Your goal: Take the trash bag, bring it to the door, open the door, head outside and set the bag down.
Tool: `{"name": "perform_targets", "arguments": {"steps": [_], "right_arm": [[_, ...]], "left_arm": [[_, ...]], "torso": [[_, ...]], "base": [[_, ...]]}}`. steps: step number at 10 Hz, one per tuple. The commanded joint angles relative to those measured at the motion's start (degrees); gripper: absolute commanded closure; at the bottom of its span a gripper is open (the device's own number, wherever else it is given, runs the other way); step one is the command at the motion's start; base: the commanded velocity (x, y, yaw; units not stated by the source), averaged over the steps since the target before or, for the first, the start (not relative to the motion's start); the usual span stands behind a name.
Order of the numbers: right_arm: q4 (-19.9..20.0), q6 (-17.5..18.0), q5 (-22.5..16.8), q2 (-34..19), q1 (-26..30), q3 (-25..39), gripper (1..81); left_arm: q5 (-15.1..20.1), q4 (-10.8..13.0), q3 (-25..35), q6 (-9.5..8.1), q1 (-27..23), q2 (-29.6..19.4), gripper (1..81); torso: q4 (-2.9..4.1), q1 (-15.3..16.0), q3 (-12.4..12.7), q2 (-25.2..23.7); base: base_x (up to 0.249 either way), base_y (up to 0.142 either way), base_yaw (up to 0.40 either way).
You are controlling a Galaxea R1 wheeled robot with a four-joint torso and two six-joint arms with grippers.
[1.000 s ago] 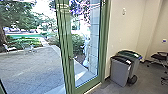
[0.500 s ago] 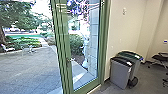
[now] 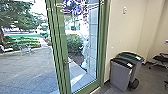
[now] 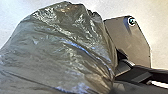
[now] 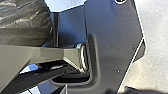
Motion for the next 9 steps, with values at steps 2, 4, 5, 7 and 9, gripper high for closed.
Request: {"name": "perform_targets", "arguments": {"steps": [2, 4, 5, 7, 9], "right_arm": [[-0.32, -0.13, -2.94, 0.39, 2.82, 0.20, 1.0], [-0.32, -0.22, -2.94, 0.40, 2.74, 0.20, 1.0], [-0.32, -0.13, -2.94, 0.40, 2.74, 0.20, 1.0], [-0.32, -0.13, -2.94, 0.40, 2.74, 0.12, 1.0], [-0.31, -0.13, -2.94, 0.40, 2.74, 0.20, 1.0]], "left_arm": [[3.19, 0.60, 0.05, 0.37, -3.80, -0.04, 81.1], [3.19, 0.60, 0.05, 0.45, -3.80, 0.05, 81.1], [3.19, 0.60, 0.05, 0.46, -3.80, 0.05, 81.1], [3.19, 0.51, 0.05, 0.46, -3.80, 0.05, 81.1], [3.19, 0.51, 0.05, 0.46, -3.80, -0.04, 81.1]], "torso": [[0.00, 0.01, 0.00, 0.00], [0.00, 0.01, 0.00, 0.00], [0.00, 0.01, 0.00, 0.00], [0.00, 0.01, 0.00, 0.00], [0.00, 0.01, 0.00, 0.00]], "base": [[0.134, -0.080, 0.000], [0.134, -0.080, 0.000], [0.135, -0.079, 0.000], [0.135, -0.079, 0.000], [0.135, -0.034, 0.000]]}}
